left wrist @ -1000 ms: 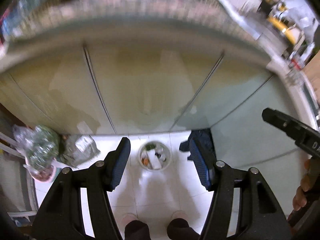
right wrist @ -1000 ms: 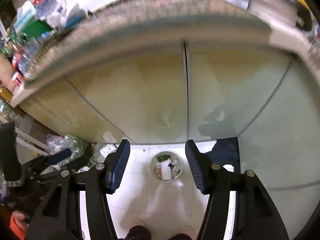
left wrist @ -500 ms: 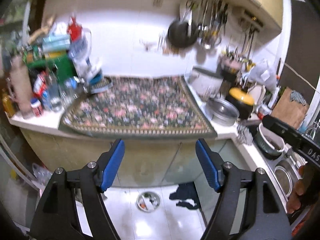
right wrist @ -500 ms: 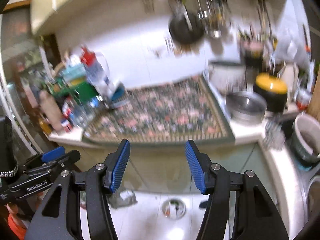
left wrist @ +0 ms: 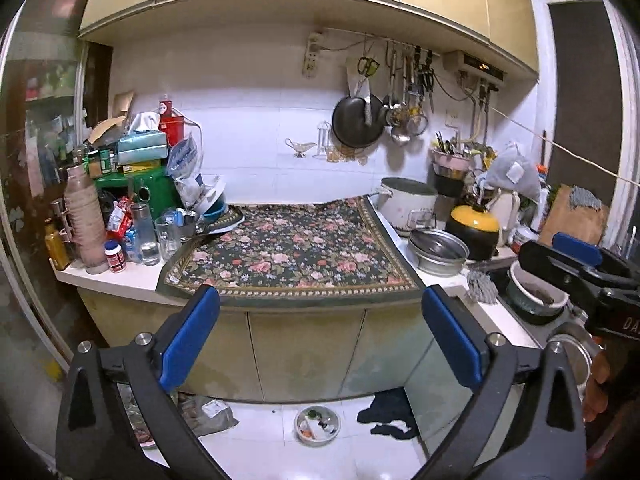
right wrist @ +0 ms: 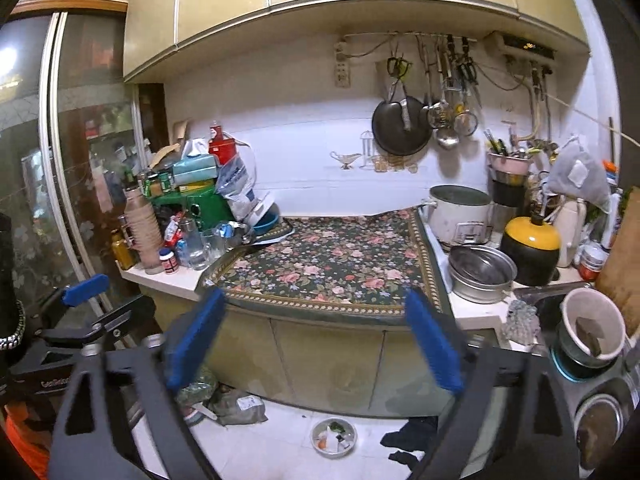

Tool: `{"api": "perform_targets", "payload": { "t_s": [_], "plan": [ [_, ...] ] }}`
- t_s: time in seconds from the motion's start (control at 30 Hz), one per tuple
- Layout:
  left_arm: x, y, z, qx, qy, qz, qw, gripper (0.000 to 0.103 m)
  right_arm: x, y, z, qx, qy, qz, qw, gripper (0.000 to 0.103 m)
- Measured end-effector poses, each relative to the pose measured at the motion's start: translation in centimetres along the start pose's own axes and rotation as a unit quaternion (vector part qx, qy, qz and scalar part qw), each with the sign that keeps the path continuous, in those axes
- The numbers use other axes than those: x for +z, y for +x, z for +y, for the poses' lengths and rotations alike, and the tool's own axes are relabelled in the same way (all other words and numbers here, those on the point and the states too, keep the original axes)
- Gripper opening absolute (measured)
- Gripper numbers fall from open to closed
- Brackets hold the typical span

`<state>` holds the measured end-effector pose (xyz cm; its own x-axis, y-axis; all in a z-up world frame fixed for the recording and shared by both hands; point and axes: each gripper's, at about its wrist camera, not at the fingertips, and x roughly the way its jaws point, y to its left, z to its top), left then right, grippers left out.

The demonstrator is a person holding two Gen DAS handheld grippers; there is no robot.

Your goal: Collect trash

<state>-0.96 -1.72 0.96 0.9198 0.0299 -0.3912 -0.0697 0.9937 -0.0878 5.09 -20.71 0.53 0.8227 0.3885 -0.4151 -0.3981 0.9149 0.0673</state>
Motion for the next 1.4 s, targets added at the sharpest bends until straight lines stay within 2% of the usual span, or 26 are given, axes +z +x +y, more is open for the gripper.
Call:
{"api": "perform_targets", "payload": {
  "t_s": [0.07, 0.57, 1.4],
  "plan": [
    [-0.2, -0.5, 0.4, -0.010, 0.003, 0.004, 0.9999, 0.102, -0.3, -0.7, 0.5, -0.011, 0.005, -0.001, 1.000, 0.103],
    [-1.1, -1.9, 2.2, -0.042, 0.012, 0.016, 0.9989, 0.102, -2.2, -2.4, 2.7, -0.051, 0.021, 0.014, 0.998, 0.103],
    [-0.6, -2.2, 1.9, -0.057, 0.015, 0.012, 0.9982, 0.102, -1.9, -3.0, 2.8, -0.053, 0.018, 0.010, 0.998, 0.103]
  ]
}}
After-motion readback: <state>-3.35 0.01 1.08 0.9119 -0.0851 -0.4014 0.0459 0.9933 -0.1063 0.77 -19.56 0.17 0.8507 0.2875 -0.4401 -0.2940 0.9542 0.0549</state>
